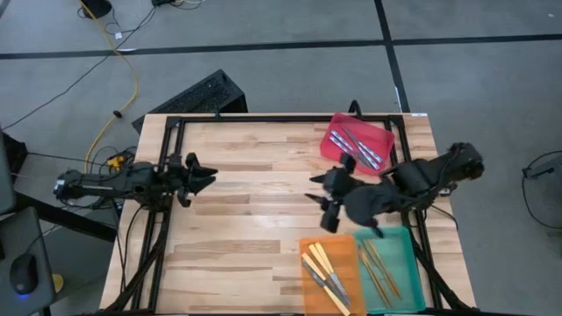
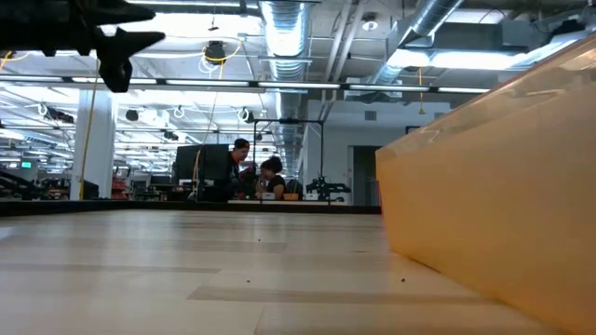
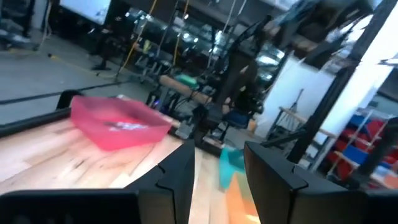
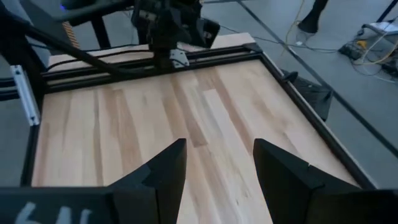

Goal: Sort silverware by color (type)
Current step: Return to Home Position

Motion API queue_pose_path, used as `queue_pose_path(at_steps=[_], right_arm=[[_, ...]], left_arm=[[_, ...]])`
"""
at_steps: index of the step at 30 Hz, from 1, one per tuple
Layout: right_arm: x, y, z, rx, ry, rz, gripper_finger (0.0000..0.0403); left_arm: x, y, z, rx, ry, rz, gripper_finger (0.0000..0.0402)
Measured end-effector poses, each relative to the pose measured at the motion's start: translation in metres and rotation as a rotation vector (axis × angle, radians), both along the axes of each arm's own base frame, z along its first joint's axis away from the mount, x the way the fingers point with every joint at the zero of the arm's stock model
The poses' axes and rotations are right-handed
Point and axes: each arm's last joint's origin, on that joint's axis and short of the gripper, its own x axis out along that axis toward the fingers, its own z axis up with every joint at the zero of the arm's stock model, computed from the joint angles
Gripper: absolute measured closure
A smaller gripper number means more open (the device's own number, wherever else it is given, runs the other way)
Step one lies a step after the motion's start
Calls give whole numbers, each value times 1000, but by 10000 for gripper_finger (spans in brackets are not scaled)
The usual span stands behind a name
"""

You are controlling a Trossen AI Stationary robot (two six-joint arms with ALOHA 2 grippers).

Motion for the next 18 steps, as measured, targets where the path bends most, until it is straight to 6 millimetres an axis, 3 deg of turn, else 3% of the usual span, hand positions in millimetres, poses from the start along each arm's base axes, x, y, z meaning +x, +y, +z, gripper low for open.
queue_pose_path(at_steps=[8,18], right_arm=[[-59,-18,-44,136,-212,41,195],[-98,-37,-123,252,-531,100,195]], left_arm=[[-26,3,5,-4,-112,-110,280],[-20,13,-16,-71,14,87,280]])
